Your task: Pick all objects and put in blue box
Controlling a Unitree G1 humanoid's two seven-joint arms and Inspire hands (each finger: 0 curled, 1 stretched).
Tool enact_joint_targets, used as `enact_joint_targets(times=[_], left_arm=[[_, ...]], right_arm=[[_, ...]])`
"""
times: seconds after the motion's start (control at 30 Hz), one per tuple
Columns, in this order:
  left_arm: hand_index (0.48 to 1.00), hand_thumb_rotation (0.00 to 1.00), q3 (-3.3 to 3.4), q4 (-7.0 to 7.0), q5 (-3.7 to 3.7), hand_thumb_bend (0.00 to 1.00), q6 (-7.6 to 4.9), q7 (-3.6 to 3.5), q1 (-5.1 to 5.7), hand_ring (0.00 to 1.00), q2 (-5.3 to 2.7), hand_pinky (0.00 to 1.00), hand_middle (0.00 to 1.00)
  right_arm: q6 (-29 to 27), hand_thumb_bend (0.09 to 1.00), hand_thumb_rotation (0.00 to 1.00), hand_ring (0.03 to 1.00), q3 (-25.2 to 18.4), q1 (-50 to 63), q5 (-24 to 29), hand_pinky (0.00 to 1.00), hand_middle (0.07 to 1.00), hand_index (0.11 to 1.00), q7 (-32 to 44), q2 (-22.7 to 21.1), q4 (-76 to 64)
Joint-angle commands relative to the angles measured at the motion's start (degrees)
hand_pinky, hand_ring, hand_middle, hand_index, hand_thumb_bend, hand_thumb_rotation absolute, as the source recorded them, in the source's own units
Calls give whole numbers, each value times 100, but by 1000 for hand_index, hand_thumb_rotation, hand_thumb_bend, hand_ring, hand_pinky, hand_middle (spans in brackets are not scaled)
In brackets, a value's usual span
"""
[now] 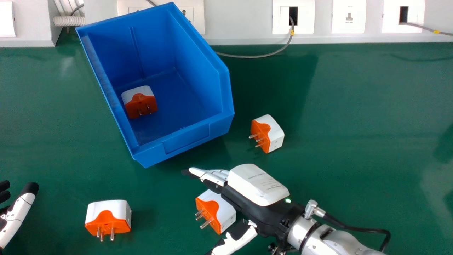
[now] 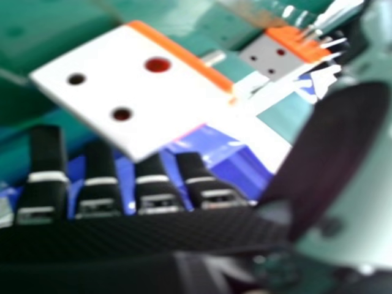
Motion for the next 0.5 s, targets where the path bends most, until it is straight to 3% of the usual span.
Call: enact_joint_targets(times=[0.0,0.1,0.2,0.37,0.47], left_arm=[[748,334,-18,202,23,837,304,-50,247,734,-109,674,730],[748,333,-20,195,28,833,295,-55,259,734,-101,673,730],[748,339,-51,200,79,833,278,-2,273,735,-81,676,731],[751,342,2,182,-10,839,290,-98,271,737,-101,683,732],[749,327,-27,184,52,828,265,-37,286,736,-81,681,731]], right_arm=[[189,902,420,905,-108,16,14,743,912,918,26,-103,252],[184,895,397,913,-121,0,31,754,917,914,-6,-100,342],[235,888,355,917,-105,-16,-22,761,918,903,-93,-91,400],[642,848,233,905,36,-42,-491,743,910,882,-426,-81,358],[947,795,79,900,74,-45,-695,728,916,834,-578,-8,407]])
